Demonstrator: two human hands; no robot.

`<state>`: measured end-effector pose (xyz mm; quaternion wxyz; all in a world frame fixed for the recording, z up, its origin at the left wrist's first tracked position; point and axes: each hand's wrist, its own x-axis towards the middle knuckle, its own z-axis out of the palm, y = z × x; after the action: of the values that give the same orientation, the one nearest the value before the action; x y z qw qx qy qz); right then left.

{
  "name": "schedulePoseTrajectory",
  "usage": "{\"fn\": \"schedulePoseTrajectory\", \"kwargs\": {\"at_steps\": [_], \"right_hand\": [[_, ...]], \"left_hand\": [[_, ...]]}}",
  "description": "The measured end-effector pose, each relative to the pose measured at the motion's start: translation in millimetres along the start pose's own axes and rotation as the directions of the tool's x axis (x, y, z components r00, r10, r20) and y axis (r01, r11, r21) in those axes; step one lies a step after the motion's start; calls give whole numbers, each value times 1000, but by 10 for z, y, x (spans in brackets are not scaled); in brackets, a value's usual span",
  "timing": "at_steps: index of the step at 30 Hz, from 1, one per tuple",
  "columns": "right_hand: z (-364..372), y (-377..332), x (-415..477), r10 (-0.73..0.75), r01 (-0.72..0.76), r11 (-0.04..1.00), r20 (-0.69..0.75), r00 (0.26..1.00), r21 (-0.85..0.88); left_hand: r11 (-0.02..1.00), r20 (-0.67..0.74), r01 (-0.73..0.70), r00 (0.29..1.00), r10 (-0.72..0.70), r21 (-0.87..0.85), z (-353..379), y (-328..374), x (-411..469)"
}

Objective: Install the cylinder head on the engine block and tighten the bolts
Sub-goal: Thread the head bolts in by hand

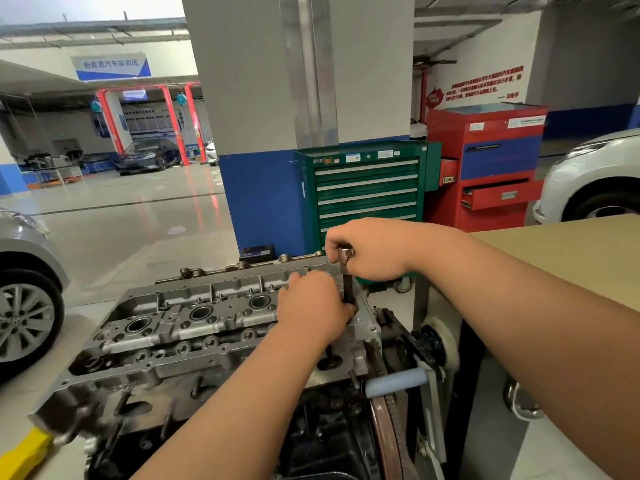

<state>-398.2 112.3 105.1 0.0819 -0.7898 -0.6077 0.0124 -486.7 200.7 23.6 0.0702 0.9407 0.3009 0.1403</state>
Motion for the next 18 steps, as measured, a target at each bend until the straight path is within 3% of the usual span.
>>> {"fn": "schedulePoseTrajectory", "kwargs": {"at_steps": [3,6,11,15,18], "right_hand": [[21,-51,11,88,-90,996,-63,994,-20],[65,-92,75,200,-251,914,-185,962,-319],[-3,-133,65,74,-72,982,8,997,-176],[-43,-150,15,63,-63,998,12,998,0],[29,-159,64,181,-201,954,-110,977,-221]], "left_hand": [[994,46,4,999,-8,106,-7,57,25],[988,101,8,995,-24,156,-22,82,53],[999,128,34,991,-38,34,-24,15,48],[999,109,20,994,-15,-45,0,-53,13],[997,91,18,996,-11,-69,29,-55,-9]]}}
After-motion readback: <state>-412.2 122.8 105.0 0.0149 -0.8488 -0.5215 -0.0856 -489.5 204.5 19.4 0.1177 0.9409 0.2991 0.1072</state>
